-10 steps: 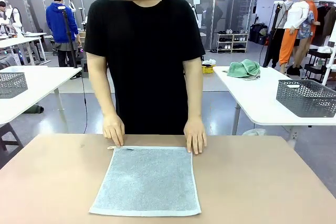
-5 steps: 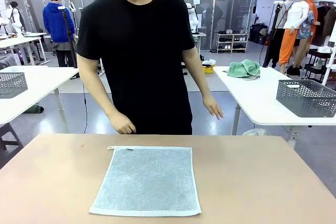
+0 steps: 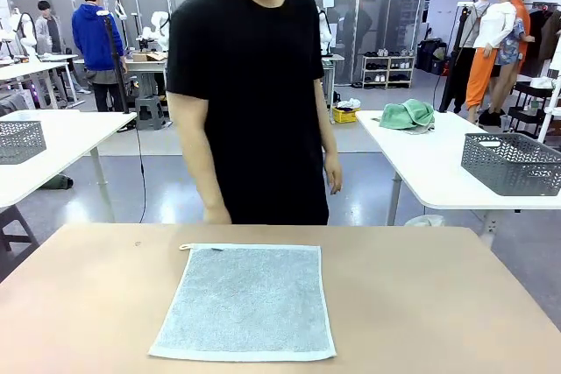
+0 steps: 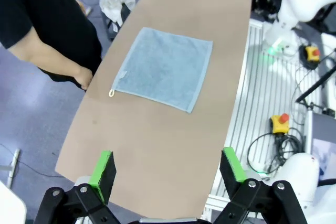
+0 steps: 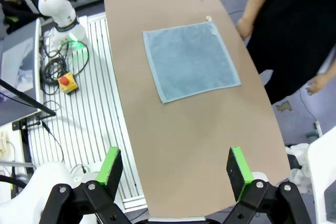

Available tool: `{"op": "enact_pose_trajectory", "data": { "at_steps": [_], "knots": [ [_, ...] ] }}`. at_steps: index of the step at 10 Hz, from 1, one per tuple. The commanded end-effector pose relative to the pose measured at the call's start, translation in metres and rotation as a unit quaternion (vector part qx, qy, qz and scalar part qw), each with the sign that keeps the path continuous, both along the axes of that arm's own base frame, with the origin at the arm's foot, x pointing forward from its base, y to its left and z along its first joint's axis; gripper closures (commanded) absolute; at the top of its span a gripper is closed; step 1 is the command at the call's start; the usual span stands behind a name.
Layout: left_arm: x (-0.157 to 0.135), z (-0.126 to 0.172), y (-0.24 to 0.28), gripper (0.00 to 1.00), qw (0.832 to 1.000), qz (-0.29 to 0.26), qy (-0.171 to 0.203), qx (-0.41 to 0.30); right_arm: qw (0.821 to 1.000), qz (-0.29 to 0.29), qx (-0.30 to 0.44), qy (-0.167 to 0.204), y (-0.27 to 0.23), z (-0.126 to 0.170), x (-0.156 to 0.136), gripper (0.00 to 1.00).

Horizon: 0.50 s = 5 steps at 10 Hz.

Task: Fold the towels and place them in the basket.
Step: When a person lays out a Towel with hook on the table, fold it in half twice.

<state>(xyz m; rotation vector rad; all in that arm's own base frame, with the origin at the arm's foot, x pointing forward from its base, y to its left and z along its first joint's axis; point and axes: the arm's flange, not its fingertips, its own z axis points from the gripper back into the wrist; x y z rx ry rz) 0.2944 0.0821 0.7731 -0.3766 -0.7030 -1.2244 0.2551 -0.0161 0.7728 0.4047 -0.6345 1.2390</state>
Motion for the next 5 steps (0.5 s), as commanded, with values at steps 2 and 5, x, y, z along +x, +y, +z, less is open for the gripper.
{"op": "enact_pose_trajectory", "data": {
  "at_steps": [2, 5],
  "knots": [
    [-0.001, -0.038, -0.075, 0.00, 0.997, -0.034, -0.007, 0.069, 0.998, 0.020, -0.058, -0.010, 0.074, -0.028, 0.012, 0.00],
    [0.009, -0.112, -0.151, 0.00, 0.988, -0.065, 0.016, 0.141, 0.992, 0.035, -0.124, 0.003, 0.154, -0.095, 0.021, 0.00]
  ]
}}
